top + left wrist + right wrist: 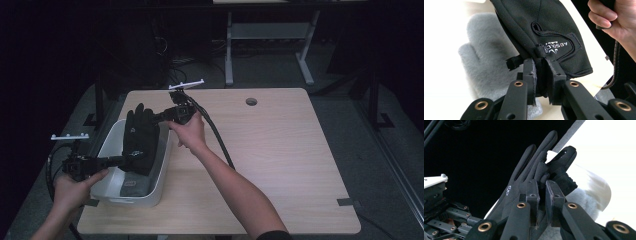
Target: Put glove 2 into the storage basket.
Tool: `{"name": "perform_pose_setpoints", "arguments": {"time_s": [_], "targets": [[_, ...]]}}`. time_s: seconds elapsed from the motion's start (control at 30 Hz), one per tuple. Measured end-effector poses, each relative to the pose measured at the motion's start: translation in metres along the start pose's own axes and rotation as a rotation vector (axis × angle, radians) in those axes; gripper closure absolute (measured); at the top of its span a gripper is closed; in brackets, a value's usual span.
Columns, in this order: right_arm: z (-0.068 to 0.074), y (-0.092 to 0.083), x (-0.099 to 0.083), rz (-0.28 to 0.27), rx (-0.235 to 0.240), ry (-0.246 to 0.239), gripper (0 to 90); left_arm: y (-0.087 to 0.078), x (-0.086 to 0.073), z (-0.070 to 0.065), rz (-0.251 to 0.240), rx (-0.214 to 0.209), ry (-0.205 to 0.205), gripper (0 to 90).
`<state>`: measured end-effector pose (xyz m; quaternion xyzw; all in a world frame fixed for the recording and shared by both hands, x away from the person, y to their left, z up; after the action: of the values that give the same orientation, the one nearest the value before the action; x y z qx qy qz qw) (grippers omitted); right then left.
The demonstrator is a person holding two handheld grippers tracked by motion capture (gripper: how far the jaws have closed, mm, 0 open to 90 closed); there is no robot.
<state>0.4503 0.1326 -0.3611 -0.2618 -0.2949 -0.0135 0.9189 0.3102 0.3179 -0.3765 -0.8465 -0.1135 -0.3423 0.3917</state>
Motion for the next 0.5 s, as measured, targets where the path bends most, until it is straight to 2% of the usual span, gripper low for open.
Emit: {"name": "perform_pose_setpoints", "arguments": {"time_s": [0.5], "targets": [[-0.003,0.021,-0.01,0.036,-0.001,-0.001,82.0,0.0,-0.018,0.014,0.024,0.006,-0.031,79.4]]}}
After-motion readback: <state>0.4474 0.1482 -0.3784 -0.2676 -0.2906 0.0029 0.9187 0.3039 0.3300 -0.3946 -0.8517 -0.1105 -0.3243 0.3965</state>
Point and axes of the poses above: each handheld gripper's, and its own axes: y roughly forward along the jaws, x roughly out of its top, z roughly to its left, the point moved 6 cm from there along y, roughly forward along the jaws, and after that the axes turned 5 degrees about y, right-handed, at the moved point
